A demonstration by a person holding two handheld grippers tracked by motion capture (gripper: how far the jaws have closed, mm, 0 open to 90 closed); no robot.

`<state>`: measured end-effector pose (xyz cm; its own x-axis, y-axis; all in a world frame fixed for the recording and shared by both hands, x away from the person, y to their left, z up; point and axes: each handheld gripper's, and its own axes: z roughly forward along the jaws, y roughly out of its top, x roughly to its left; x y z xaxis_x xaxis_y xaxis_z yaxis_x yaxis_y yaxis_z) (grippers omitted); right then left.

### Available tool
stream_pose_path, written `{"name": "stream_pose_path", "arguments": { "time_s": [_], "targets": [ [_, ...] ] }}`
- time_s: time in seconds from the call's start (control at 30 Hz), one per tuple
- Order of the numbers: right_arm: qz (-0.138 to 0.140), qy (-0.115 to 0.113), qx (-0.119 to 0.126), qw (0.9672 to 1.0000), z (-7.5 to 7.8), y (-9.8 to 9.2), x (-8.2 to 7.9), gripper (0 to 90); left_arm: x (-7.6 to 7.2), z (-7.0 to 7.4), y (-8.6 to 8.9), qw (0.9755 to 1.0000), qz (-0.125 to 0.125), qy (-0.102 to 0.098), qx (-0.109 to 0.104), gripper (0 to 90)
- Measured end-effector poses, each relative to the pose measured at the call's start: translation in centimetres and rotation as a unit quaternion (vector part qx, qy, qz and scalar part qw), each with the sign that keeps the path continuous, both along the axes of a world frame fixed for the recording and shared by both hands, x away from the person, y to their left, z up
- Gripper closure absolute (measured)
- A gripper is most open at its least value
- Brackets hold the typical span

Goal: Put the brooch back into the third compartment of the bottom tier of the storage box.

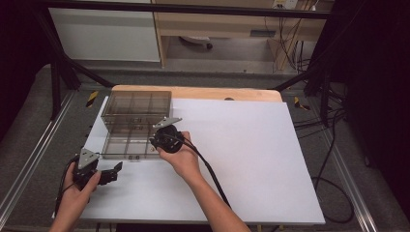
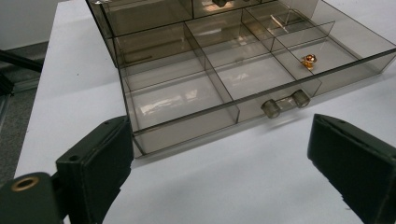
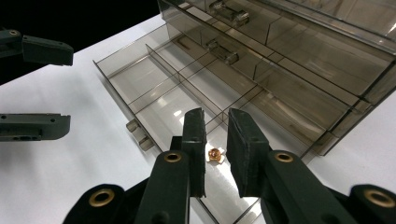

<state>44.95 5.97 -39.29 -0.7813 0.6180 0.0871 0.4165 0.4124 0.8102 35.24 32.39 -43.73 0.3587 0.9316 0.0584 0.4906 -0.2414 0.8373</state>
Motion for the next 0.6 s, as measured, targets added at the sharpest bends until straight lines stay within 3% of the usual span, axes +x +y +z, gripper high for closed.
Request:
{"name": "stream_pose_path", "arguments": {
  "time_s": [0.6],
  "targets": [
    [-0.016,-0.005,0.002,0.9999,0.7,-1.4,0.1,69.7,0.0,0.0,0.0,1.0000,0.000,0.000,0.001,7.2]
  ]
}}
